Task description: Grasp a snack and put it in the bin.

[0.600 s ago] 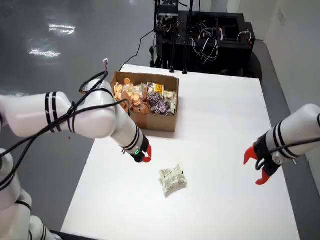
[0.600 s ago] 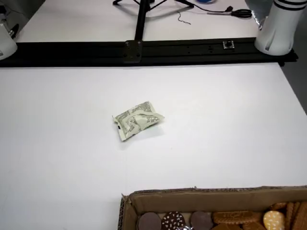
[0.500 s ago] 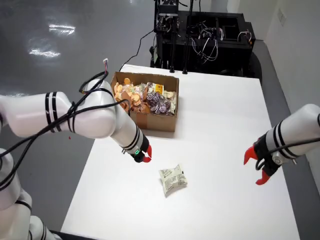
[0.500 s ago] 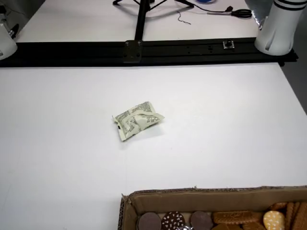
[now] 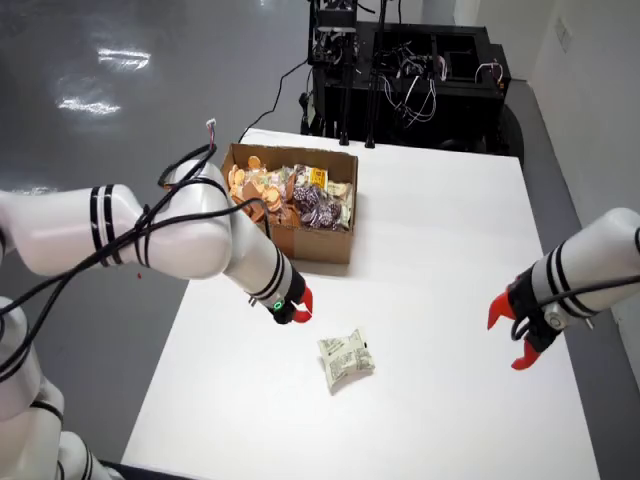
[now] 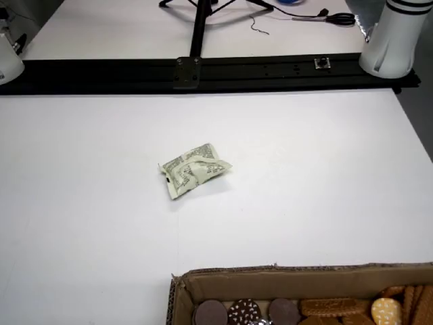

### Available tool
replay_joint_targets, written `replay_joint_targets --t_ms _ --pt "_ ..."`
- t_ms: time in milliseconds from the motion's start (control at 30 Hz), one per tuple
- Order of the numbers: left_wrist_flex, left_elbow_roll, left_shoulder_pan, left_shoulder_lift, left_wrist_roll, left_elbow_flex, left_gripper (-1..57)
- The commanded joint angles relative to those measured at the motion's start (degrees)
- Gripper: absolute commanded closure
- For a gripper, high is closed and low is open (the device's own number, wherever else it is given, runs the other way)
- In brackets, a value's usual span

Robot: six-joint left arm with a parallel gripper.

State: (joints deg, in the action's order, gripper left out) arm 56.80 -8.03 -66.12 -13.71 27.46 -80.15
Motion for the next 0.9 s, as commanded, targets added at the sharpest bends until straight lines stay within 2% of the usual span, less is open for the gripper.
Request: replay_joint_targets --t_ms 33,167,333,633,900 --pt "-2.18 -0.07 -0.13 -0.02 1.51 0.00 56.4" --pt "-4.57 -0.20 0.14 -0.13 5.56 0.00 54.6" --pt "-6.70 -0.50 1.29 -1.29 14.99 0.01 49.0" --pt "-7.53 -3.73 2.35 -6.69 31.53 3.14 33.4" --pt "-7.52 -4.54 3.89 -15.59 40.57 10.14 17.0"
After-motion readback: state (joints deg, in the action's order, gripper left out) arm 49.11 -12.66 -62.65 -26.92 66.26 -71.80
